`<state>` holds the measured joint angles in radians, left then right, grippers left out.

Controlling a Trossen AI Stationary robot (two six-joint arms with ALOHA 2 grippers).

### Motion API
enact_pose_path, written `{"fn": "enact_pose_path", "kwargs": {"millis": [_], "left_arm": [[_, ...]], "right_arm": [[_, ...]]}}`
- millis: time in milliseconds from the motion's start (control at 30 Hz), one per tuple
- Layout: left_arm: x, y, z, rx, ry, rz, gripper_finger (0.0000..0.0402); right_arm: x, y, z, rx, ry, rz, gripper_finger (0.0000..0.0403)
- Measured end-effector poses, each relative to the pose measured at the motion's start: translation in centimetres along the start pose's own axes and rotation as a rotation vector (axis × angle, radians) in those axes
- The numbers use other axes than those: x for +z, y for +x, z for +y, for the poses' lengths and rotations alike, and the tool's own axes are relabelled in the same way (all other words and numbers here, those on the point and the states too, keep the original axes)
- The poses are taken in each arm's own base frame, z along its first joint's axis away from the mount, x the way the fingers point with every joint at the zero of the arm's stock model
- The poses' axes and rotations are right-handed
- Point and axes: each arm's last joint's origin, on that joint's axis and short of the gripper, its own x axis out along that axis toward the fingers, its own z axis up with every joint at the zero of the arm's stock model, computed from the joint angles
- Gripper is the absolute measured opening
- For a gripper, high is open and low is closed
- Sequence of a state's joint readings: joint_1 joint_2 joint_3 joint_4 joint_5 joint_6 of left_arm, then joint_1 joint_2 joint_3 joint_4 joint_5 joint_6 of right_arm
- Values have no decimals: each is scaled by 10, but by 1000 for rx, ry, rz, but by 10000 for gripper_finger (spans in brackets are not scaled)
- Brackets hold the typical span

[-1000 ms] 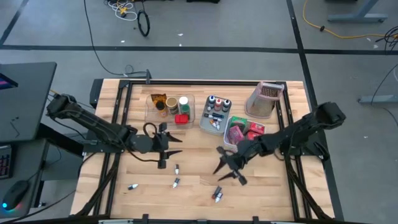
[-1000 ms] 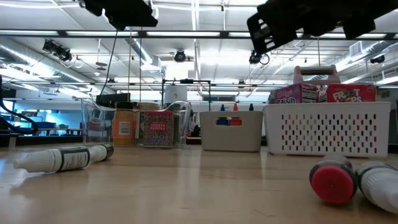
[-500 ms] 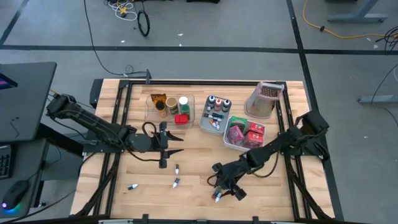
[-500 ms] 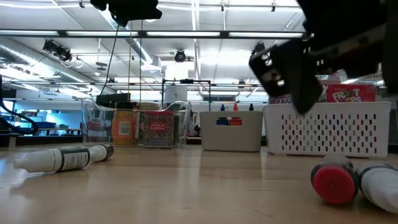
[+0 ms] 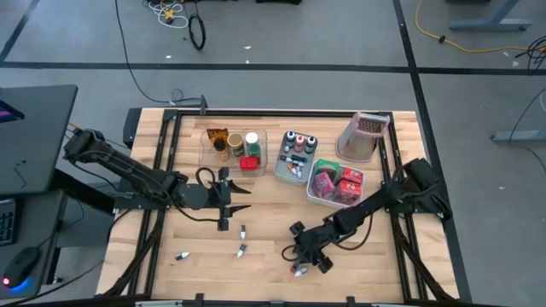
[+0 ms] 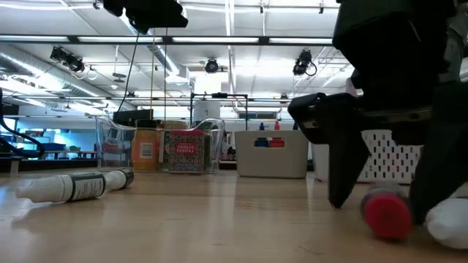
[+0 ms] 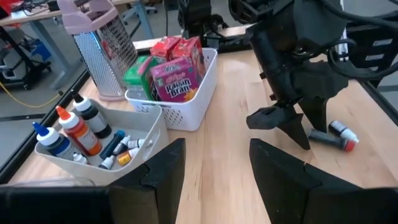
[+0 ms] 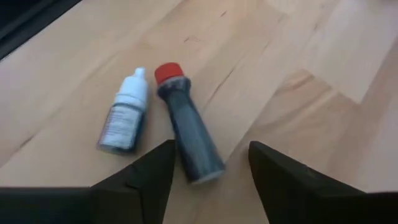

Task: Pick & Place Kitchen Items
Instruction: Put the small orange transparent food coloring into the gray bin

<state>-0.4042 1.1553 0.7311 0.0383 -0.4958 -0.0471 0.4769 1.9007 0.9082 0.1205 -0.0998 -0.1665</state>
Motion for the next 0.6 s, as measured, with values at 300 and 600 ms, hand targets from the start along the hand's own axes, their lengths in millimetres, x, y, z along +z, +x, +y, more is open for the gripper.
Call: {"fn": "enact_pose_path", "kwargs": {"millis": [300,600], "left_arm": [[0,0,0,1,7,4,187],[0,0,0,1,12,4,187]], "right_arm": [[0,0,-4,13,-19,-12,153],[3,-1,-11,-21,10,-35,87]]}}
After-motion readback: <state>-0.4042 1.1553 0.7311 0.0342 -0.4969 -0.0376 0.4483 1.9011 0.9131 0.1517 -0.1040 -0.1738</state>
